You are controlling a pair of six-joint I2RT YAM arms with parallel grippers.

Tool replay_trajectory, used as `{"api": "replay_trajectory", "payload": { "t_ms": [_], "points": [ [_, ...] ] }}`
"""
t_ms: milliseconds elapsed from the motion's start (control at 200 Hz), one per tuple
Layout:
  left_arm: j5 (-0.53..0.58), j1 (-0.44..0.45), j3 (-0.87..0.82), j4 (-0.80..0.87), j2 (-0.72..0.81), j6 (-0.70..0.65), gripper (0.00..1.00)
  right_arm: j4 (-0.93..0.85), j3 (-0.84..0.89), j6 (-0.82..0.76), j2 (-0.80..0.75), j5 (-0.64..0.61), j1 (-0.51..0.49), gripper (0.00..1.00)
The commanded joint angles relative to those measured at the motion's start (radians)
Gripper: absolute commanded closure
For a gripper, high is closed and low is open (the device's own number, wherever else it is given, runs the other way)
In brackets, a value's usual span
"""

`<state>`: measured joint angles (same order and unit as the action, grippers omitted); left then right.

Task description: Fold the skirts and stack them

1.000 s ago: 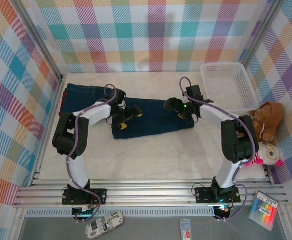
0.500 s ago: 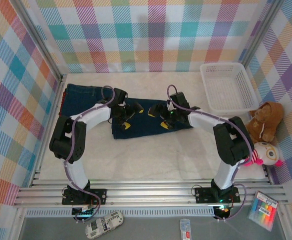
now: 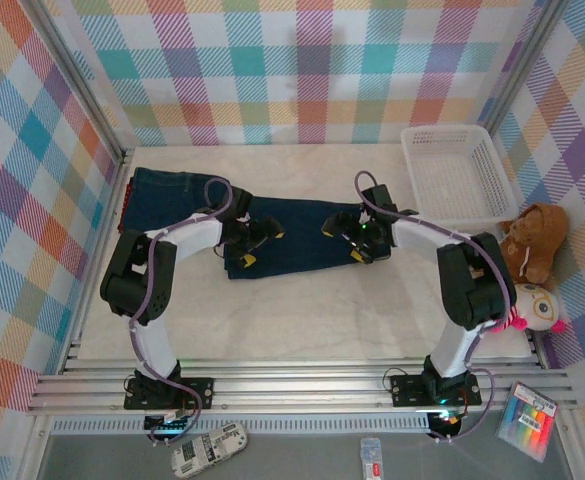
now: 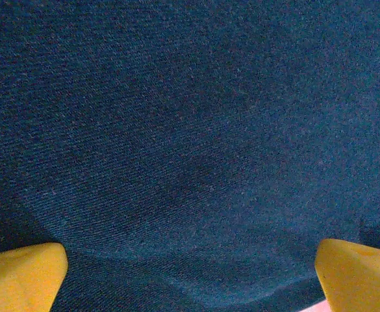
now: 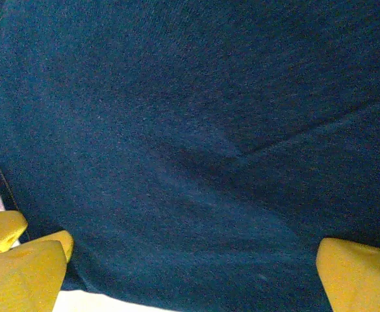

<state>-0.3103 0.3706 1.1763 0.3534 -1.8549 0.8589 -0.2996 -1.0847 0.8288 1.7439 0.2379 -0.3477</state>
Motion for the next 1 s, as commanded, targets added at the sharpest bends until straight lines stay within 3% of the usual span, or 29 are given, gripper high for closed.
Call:
{"api": "replay_trajectory", "payload": {
  "t_ms": [0,105,245,645,995],
  "points": [
    [0.059,-0.021,-0.018,0.133,0.003,-0.089,0.0,-0.155,-0.019,-0.097,-0.063,-0.161,0.018,0.01],
    [-0.041,-0.021,0.069,0.114,0.022,-0.094,0.0,-0.092,-0.071,-0.155,-0.074,-0.048,0.018,0.01],
    [-0.01,-0.039,0.238,0.177,-0.018,-0.137,0.0,-0.022,-0.184,-0.171,0.005,0.06,0.017,0.01],
    [0.014,-0.131,0.72,0.272,-0.356,-0.185,0.0,-0.176,-0.624,-0.184,0.341,-0.055,0.018,0.01],
    [0.047,-0.141,0.822,0.311,-0.509,-0.186,0.0,-0.242,-0.715,-0.173,0.458,-0.106,0.018,0.01]
  ]
}}
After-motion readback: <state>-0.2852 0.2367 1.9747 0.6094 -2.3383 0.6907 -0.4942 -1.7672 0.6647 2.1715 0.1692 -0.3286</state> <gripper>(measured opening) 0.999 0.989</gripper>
